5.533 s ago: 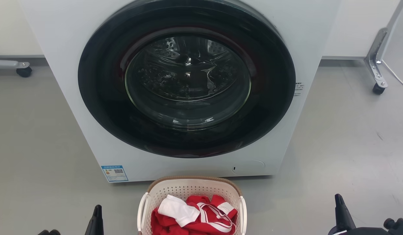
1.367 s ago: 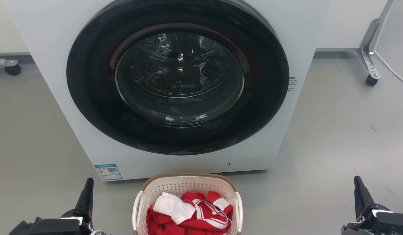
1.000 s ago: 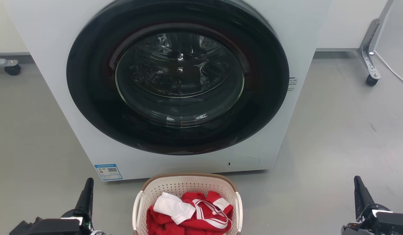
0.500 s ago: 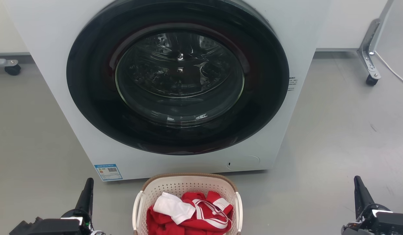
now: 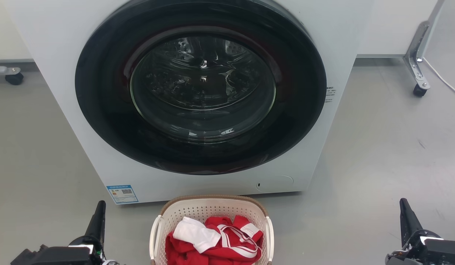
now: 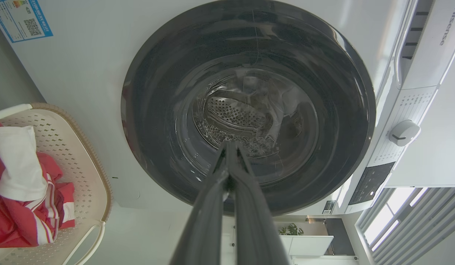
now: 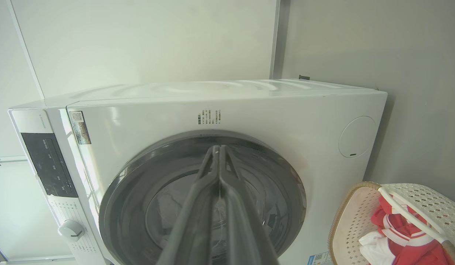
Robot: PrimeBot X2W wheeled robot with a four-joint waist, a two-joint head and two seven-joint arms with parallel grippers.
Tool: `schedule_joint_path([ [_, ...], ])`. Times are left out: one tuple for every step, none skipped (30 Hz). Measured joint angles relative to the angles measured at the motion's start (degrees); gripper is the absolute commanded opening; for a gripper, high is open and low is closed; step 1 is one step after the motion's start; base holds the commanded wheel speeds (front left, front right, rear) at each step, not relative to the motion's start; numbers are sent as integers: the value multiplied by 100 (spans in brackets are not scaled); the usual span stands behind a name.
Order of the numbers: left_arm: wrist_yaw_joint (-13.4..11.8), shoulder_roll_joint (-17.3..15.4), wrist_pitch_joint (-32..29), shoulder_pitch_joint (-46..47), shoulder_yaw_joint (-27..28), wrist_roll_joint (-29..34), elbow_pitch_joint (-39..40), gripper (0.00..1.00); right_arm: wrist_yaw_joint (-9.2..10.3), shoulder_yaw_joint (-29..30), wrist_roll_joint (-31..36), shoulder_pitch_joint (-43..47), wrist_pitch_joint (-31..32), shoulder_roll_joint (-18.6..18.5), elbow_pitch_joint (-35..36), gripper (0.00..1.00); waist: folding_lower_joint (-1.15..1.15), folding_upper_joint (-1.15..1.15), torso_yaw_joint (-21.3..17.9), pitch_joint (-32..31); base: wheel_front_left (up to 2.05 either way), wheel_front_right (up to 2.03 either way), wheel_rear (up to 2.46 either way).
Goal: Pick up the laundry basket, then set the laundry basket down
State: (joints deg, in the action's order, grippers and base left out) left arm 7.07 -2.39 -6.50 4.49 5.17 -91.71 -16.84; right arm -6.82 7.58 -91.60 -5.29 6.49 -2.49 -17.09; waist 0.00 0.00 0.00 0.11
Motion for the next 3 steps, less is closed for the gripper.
schedule_joint_path([
  [0,0,0,0,0,0,0,0,0,0,0,0,0,0,0,0,0,0,0,0,0,0,0],
  [0,0,0,0,0,0,0,0,0,0,0,0,0,0,0,0,0,0,0,0,0,0,0],
  [0,0,0,0,0,0,0,0,0,0,0,0,0,0,0,0,0,0,0,0,0,0,0],
])
